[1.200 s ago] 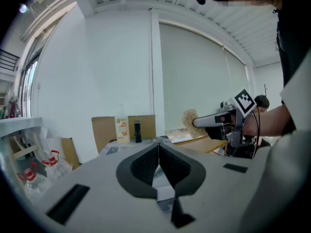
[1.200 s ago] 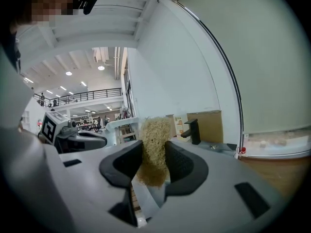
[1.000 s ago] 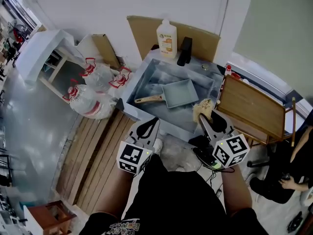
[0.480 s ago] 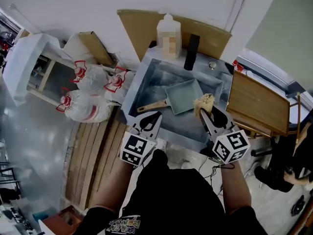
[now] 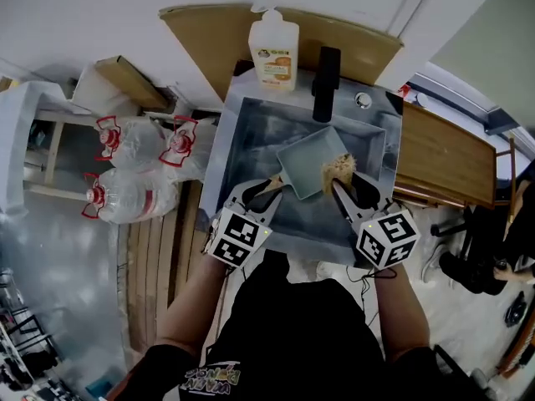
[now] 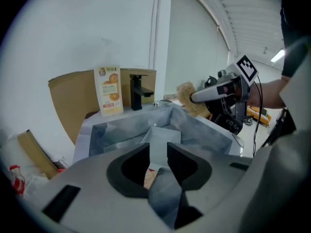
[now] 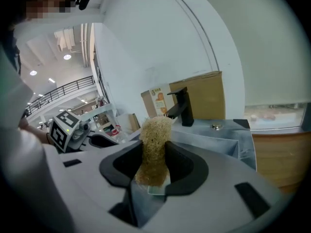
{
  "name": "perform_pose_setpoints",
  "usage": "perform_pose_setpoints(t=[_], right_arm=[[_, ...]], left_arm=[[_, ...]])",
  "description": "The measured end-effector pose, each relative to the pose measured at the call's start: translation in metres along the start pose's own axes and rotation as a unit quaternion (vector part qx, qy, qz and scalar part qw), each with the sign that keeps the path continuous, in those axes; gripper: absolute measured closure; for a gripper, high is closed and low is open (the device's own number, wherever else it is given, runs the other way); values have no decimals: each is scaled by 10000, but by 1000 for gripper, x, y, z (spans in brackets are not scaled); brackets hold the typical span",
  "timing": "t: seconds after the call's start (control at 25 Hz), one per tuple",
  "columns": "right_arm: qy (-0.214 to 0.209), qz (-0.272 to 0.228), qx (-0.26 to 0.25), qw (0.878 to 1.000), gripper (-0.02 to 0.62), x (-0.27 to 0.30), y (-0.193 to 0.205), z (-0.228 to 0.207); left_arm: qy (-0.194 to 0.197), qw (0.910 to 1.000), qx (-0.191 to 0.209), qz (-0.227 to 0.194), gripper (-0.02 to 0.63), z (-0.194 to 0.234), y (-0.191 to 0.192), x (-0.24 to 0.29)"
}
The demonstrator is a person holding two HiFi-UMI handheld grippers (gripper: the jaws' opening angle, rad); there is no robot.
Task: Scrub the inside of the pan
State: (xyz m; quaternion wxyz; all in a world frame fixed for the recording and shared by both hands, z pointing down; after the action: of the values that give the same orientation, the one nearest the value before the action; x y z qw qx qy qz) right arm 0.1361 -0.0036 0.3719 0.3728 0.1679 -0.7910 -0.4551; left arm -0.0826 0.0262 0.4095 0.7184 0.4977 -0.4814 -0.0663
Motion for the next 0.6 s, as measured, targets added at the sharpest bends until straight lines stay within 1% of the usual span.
perform_pose_setpoints(t=[0.16,0.32,0.44,0.6], right_arm=[[82,286,147,9994,448,28,9,-4],[189,540,267,9980,449,51,19,-6],[248,750,306,9964,448,67,27,-10],[236,1090,298,9933,448,87,39,-14]], left_arm=[[373,9981,101,474,460,18,18,29],[725,9931,230,896,431,30,32,53],[980,9868,375,1230,410,34,44,69],[1251,9757,652,1675,393,33,59,87]])
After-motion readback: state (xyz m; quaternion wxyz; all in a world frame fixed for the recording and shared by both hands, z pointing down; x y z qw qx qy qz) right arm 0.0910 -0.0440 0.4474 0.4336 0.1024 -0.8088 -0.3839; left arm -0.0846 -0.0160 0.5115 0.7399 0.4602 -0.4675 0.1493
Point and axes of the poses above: the fingertips, and each gripper's own axes: x forward along the fingers, z to its left, y out of its underside, the point moved 8 cm from there along -x, backward along the fingers
